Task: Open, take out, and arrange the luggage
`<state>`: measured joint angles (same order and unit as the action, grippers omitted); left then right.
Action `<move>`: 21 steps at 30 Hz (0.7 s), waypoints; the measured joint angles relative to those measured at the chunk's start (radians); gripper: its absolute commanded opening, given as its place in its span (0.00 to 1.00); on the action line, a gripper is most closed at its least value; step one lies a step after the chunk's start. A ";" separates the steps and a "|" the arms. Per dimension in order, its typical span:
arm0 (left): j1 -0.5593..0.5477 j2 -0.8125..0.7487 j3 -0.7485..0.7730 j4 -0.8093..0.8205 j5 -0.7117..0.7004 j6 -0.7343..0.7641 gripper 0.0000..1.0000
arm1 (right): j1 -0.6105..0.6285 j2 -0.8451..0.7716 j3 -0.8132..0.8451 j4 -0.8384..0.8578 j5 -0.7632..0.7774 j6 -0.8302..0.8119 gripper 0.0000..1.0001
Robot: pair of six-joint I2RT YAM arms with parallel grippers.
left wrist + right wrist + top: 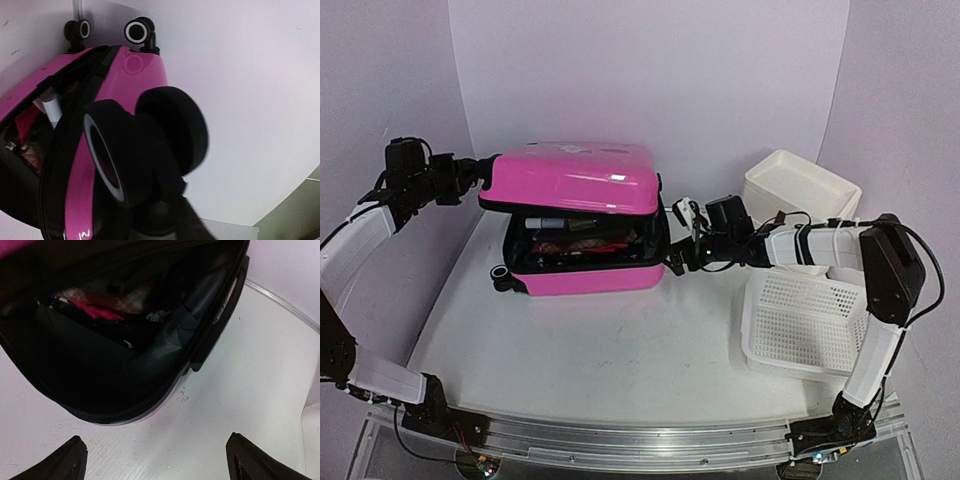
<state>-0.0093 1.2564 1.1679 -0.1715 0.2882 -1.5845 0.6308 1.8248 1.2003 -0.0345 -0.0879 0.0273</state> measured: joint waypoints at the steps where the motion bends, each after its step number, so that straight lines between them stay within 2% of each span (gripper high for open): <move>1: 0.002 0.002 0.015 0.007 0.000 -0.016 0.00 | 0.000 -0.002 -0.014 0.042 -0.007 -0.023 0.98; 6: 0.004 0.022 0.113 0.082 0.002 -0.079 0.00 | 0.000 0.003 -0.021 0.311 -0.033 -0.076 0.98; 12: 0.004 0.056 0.197 0.140 0.005 -0.114 0.00 | 0.010 0.102 0.026 0.411 -0.089 -0.103 0.98; 14: 0.004 0.068 0.208 0.139 0.013 -0.084 0.06 | 0.014 0.132 0.051 0.416 -0.088 -0.098 0.98; 15: 0.004 0.073 0.211 0.138 0.024 -0.051 0.12 | 0.015 0.133 0.052 0.416 -0.087 -0.098 0.98; 18: 0.004 0.071 0.204 0.143 0.088 0.094 0.46 | 0.015 0.133 0.051 0.431 -0.088 -0.094 0.98; 19: 0.004 0.062 0.186 0.151 0.115 0.152 0.60 | 0.015 0.133 0.052 0.435 -0.089 -0.093 0.98; 21: 0.004 0.025 0.122 0.158 0.180 0.278 0.80 | 0.015 0.134 0.056 0.435 -0.102 -0.090 0.98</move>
<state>-0.0055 1.2812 1.2903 -0.0135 0.4683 -1.3064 0.6460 1.9591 1.2560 0.4007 -0.1902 -0.0628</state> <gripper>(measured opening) 0.509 0.983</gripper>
